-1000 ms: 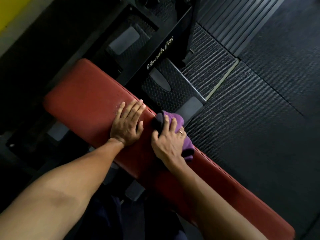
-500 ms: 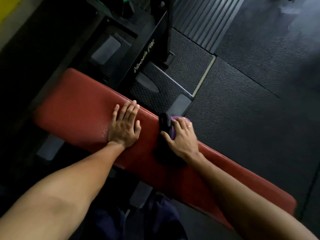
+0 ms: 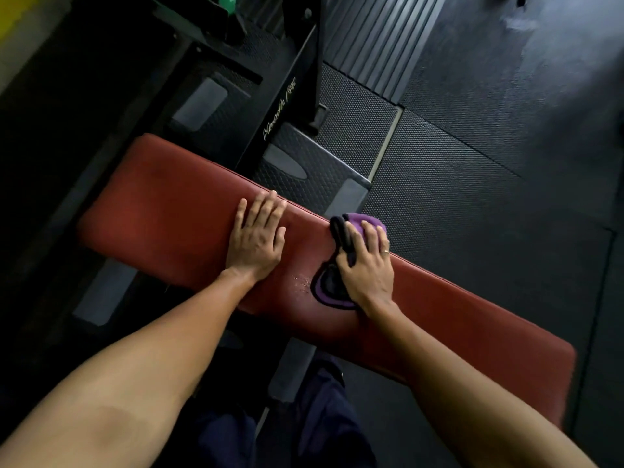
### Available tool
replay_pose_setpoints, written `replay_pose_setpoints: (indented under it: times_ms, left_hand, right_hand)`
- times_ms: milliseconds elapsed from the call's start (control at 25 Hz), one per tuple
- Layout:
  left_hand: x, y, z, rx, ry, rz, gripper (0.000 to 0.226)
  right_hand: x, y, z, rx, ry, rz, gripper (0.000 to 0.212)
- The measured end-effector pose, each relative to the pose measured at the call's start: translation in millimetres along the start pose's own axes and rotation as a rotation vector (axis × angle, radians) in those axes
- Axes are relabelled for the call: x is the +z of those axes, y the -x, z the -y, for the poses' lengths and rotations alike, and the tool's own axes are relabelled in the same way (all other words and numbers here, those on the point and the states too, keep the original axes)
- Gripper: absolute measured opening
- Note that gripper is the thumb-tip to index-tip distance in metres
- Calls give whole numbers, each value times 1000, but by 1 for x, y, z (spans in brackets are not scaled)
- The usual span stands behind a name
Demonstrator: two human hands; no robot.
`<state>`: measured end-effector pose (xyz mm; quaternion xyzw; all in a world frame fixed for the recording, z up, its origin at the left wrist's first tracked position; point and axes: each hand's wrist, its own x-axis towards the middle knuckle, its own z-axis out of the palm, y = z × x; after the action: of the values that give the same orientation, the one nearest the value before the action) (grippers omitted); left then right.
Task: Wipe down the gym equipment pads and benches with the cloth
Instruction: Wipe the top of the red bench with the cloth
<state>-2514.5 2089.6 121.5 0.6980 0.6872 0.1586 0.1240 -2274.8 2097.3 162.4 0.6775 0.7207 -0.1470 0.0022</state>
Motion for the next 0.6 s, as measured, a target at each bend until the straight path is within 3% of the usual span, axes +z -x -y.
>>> replay_pose_setpoints:
  times_ms: [80,160,320,480,520,600]
  left_hand:
    - [-5,9,13,54,-43,15,58]
    - [-10,24,31,41,-86,-9,58]
    - [-14,40,46,12,-103,-36,59]
    - [-19,52,52,19,-99,-36,60]
    - [-21,56,54,26,-95,-24,60]
    - [-21,62,58,40,-110,-12,60]
  right_hand:
    - [5,-5,26,154,-69,15,60]
    - [16,-11,67,182,-80,21,61]
    - [40,35,107,-105,-48,-53,66]
    - [38,97,46,-485,41,-18,68]
    - [33,100,27,-500,90,-14,67]
    - [26,90,11,-346,111,-13,66]
